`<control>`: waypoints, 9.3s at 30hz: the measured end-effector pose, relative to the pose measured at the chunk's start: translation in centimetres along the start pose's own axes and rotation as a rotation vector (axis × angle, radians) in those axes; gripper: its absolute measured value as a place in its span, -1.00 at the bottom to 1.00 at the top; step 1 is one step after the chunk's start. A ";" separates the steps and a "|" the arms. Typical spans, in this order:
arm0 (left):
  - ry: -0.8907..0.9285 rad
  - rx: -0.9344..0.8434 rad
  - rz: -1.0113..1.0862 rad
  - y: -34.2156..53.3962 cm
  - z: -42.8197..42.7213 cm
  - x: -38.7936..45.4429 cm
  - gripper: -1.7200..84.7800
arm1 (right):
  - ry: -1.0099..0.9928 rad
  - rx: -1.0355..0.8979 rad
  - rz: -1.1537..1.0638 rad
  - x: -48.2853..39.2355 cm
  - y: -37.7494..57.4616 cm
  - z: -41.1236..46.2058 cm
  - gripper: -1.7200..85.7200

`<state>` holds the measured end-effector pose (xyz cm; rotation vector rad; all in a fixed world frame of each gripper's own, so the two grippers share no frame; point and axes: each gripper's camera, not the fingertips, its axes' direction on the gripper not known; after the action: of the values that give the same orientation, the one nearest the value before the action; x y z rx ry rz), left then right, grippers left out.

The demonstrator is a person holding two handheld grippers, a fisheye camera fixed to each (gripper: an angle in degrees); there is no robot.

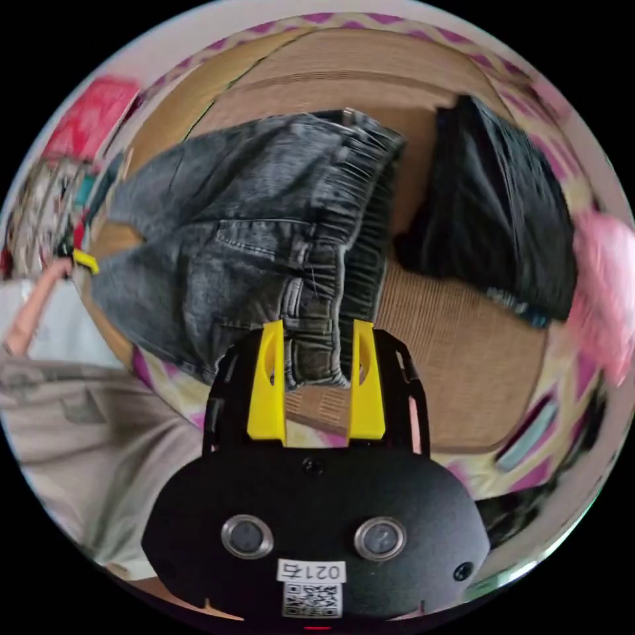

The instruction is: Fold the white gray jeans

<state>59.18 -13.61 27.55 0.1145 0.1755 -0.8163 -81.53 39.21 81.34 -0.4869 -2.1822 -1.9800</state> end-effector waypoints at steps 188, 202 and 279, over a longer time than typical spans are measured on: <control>0.679 1.229 -0.995 22.6 23.2 -24.0 -0.78 | -0.271 0.286 -0.092 -18.9 -6.3 -17.3 -0.98; 0.413 1.268 -0.443 19.3 1.0 -2.2 -0.98 | -0.252 0.237 -0.028 -12.5 5.2 -9.8 -0.98; 0.706 0.748 -0.038 16.3 20.8 8.0 -0.84 | -0.008 0.371 -0.483 -69.1 -12.6 -14.1 -0.89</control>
<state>78.81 -11.75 46.92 1.1130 0.5299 -0.8188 -22.60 15.04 48.52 0.0966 -2.7859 -1.6803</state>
